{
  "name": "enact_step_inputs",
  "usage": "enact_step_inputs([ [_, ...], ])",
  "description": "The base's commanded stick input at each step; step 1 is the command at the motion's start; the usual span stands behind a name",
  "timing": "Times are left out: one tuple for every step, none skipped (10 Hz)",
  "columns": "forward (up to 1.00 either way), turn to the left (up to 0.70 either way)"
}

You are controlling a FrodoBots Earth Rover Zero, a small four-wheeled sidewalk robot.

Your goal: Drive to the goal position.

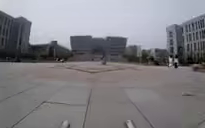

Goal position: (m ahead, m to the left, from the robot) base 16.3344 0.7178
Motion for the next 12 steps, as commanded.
enact_step_inputs([
  [1.0,0.0],
  [1.0,0.0],
  [1.0,0.0],
  [1.0,0.0],
  [1.0,0.0],
  [1.0,0.0],
  [1.0,0.0],
  [1.0,0.0],
  [1.0,0.0],
  [1.0,0.0],
  [1.0,0.0],
  [1.0,0.0],
])
